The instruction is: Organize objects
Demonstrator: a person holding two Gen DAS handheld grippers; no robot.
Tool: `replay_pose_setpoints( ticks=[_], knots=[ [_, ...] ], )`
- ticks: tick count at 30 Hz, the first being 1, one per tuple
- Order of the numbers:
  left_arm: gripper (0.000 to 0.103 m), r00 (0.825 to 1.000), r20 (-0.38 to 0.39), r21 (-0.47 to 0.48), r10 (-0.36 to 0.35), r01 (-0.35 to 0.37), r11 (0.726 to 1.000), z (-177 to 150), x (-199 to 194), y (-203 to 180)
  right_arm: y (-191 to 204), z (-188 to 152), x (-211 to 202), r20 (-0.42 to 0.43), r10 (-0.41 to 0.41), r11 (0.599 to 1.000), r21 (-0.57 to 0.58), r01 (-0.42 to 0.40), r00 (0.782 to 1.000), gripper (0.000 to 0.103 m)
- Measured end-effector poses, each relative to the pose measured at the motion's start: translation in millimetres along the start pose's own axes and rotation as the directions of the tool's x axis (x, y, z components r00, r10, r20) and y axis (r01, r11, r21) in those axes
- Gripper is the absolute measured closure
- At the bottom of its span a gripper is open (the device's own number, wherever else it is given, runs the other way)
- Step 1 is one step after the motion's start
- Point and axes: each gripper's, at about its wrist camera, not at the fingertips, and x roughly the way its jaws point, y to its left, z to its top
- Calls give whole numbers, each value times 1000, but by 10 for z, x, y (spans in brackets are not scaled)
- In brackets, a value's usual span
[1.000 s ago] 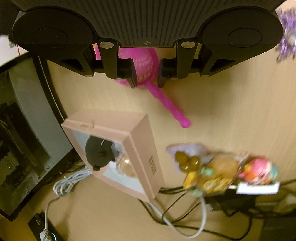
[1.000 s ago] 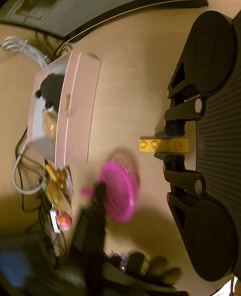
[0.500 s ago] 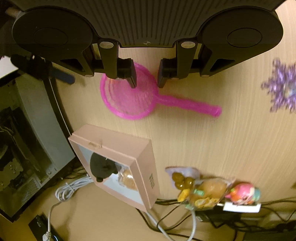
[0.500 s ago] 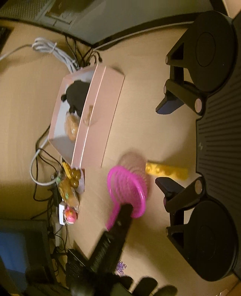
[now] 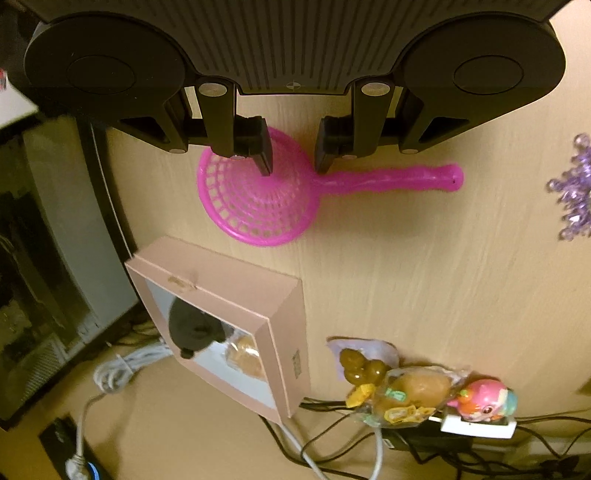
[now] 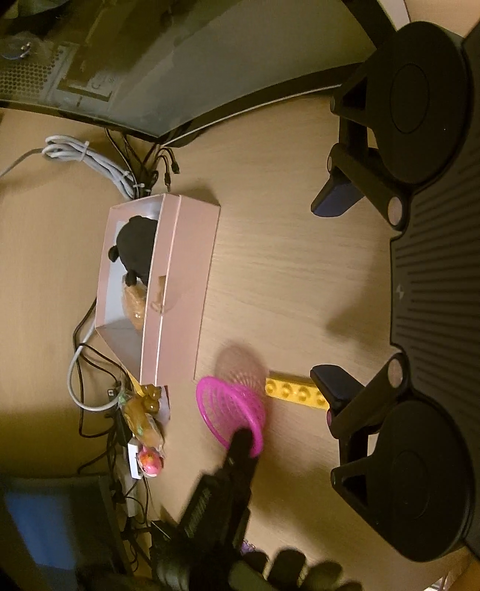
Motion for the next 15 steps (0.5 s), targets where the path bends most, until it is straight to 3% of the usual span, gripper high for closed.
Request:
replay_pose_setpoints(
  ticks=[9,15],
  knots=[
    [77,995,90,-4,44,-44,999,202,210,-55,125,-49,-59,-15,5,999,-45,-6,1000,12],
    [88,997,73,18,-4,3,1000,278,288,-71,185,-53,-47,-31,22,998,-66,-24,999,11]
  ],
)
